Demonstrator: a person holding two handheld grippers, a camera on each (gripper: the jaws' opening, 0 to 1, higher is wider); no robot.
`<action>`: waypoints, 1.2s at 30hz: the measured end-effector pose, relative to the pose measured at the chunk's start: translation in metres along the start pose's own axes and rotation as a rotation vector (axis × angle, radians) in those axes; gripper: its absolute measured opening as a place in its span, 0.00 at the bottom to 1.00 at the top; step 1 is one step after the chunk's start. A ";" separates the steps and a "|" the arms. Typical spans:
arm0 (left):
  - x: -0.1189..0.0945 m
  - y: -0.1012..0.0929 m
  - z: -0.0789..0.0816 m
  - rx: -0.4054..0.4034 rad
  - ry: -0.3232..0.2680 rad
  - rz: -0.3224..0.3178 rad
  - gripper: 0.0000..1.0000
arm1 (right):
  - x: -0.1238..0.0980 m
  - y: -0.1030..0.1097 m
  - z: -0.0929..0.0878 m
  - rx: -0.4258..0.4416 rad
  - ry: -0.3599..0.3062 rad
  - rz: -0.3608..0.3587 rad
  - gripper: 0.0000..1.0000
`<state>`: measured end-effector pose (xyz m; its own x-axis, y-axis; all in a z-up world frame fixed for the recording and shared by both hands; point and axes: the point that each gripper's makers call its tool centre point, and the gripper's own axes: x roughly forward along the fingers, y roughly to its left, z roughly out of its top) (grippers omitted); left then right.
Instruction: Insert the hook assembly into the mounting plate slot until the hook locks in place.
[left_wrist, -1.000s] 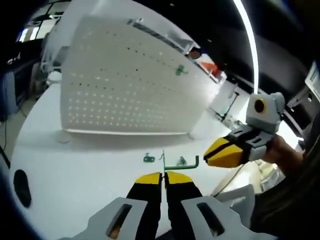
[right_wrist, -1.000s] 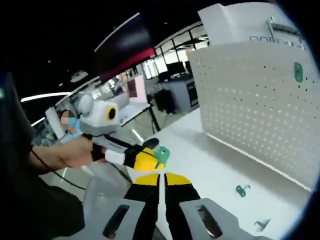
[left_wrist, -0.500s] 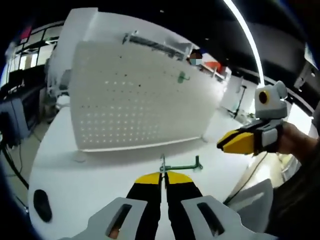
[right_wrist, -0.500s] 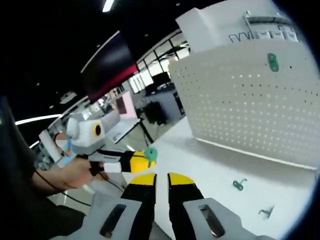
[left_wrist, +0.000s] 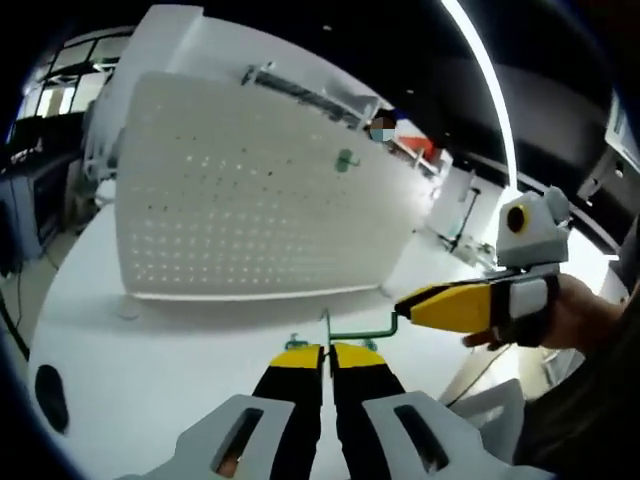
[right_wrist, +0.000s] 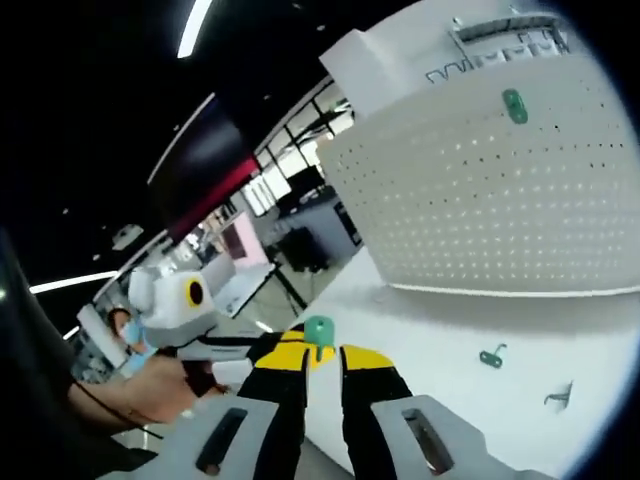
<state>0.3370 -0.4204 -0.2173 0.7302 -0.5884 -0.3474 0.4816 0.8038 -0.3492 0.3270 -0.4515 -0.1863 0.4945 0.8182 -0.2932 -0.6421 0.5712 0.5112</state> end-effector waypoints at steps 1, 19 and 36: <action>0.000 -0.001 0.003 0.033 -0.006 0.007 0.02 | 0.000 0.000 0.001 0.012 -0.010 -0.001 0.10; 0.009 -0.018 0.016 0.068 -0.057 -0.027 0.02 | 0.008 0.001 0.006 0.131 -0.084 0.010 0.08; 0.008 -0.022 0.021 0.092 -0.078 -0.004 0.02 | 0.009 0.001 0.013 0.167 -0.165 -0.021 0.01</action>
<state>0.3430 -0.4409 -0.1940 0.7620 -0.5858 -0.2762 0.5242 0.8083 -0.2682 0.3384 -0.4447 -0.1784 0.6047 0.7768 -0.1758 -0.5319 0.5581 0.6369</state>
